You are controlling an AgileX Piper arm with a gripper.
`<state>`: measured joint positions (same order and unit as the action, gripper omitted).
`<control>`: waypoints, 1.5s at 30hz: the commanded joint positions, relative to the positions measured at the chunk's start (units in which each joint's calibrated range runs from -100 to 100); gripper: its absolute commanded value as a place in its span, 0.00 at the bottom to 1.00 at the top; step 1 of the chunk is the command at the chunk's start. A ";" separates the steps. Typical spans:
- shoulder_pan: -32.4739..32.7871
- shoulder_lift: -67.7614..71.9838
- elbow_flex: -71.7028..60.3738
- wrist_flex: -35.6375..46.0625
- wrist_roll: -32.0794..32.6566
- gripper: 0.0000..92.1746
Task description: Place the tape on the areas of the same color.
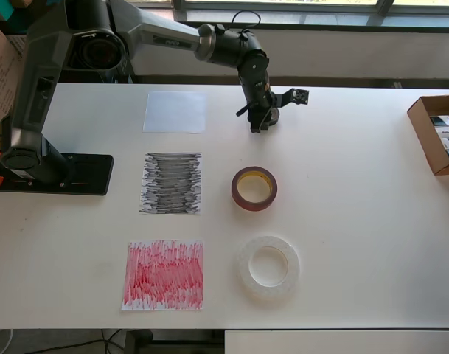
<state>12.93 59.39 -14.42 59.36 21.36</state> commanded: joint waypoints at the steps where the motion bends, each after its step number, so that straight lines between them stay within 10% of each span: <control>1: -0.21 -0.36 -0.43 0.59 0.59 0.33; 6: -0.37 -0.36 -0.43 0.59 0.27 0.00; 22: -0.13 -9.44 3.38 -1.37 -6.69 0.00; 45: -2.50 -51.07 54.18 -22.83 -19.05 0.00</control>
<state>11.75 17.33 26.42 37.34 2.42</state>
